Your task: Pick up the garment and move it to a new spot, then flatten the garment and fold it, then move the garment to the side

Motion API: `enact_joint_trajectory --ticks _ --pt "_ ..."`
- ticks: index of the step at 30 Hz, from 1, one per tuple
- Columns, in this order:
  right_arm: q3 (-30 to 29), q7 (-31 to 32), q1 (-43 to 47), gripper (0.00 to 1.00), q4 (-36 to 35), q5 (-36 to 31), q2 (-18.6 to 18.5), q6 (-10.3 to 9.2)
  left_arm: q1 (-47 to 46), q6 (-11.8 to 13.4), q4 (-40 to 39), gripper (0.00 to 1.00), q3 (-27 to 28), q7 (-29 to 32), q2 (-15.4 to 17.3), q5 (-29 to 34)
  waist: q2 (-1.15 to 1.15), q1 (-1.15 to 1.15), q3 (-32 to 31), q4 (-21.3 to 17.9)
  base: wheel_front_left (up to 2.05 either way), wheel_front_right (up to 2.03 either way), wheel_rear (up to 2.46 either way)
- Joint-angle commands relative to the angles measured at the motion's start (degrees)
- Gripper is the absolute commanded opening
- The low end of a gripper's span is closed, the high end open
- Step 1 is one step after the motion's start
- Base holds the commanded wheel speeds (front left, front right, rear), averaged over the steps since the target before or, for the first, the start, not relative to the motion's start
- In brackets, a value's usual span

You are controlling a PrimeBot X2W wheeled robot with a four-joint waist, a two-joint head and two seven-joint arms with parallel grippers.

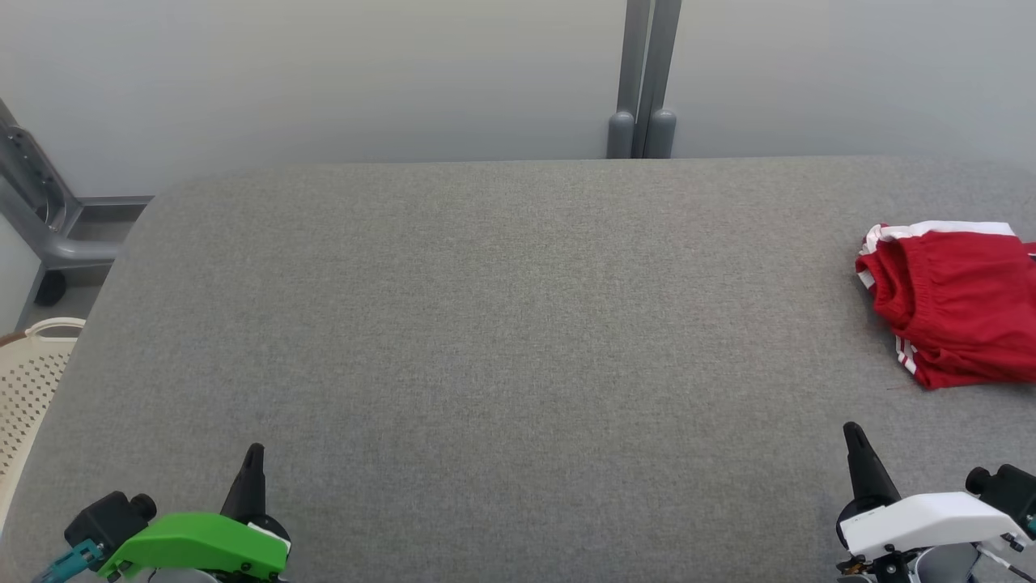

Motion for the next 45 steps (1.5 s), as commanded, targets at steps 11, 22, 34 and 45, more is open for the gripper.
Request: enact_joint_trajectory --ticks 11,22,34,45 --pt "-0.9 1.5 -1.9 0.00 -1.6 8.7 -0.4 0.00 -3.2 -2.0 0.1 0.00 2.9 2.1 -1.4 -6.2 0.00 0.00 0.3 -0.3 0.00 0.00 0.00" --pt "-1.5 2.7 -2.3 0.00 -2.2 15.6 -0.4 0.01 -4.5 -3.5 0.5 0.00 4.9 3.8 -3.0 -10.9 0.00 0.00 0.6 -0.6 0.00 0.00 0.00" --pt "-2.2 3.9 -2.7 0.00 -2.7 22.9 -0.5 0.01 -5.8 -5.1 1.0 0.00 7.1 5.5 -4.6 -15.8 0.00 0.00 1.0 -1.0 0.00 0.00 0.00" --pt "-2.7 4.9 -3.1 0.00 -3.2 28.4 -0.5 0.01 -6.8 -6.2 1.4 0.00 8.7 7.0 -5.8 -19.5 0.00 0.00 1.3 -1.3 0.00 0.00 0.00"
